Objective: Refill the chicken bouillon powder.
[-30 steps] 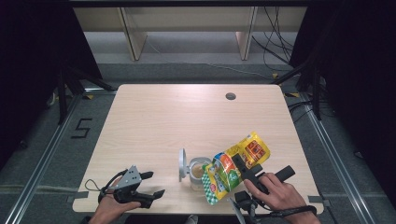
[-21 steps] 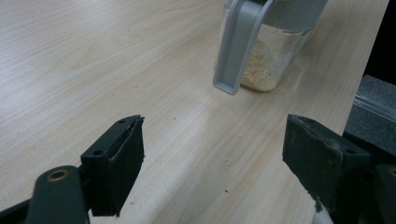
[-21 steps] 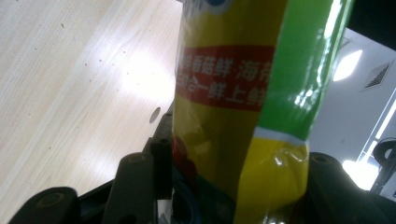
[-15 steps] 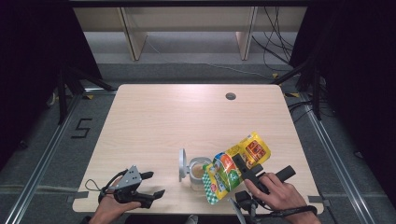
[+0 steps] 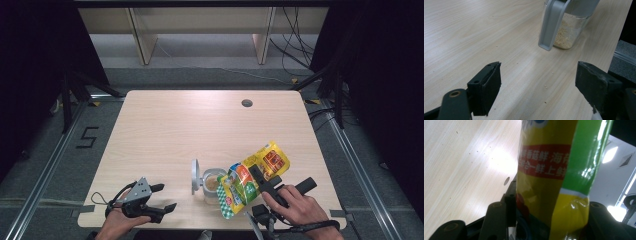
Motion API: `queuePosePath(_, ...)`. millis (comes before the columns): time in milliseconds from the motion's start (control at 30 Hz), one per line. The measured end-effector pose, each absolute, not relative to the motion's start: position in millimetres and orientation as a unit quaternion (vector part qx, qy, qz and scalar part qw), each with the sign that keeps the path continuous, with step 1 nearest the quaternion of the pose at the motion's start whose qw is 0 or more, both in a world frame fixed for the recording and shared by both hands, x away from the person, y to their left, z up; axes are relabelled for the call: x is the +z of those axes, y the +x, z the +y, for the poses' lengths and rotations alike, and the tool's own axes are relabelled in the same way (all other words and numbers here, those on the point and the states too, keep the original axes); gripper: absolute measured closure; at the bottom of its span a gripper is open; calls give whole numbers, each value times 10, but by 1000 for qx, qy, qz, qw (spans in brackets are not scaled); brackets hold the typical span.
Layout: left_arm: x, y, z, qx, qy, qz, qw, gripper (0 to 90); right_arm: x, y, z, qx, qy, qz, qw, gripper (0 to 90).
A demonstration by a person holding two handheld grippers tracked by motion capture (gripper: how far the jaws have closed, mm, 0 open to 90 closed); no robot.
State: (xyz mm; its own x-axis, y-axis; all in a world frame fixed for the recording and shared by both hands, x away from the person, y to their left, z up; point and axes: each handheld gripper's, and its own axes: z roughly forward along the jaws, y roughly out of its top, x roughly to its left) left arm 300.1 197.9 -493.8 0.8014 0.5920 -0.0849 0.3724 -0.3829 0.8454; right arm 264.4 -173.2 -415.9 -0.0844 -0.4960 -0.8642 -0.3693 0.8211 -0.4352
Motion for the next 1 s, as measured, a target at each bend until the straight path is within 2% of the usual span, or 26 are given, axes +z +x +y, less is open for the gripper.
queuePosePath(1000, -4938, 3000, 1977, 114, 821, 293, 477, 202, -4160, 2647, -1742, -50, -291, 737, 607, 583)
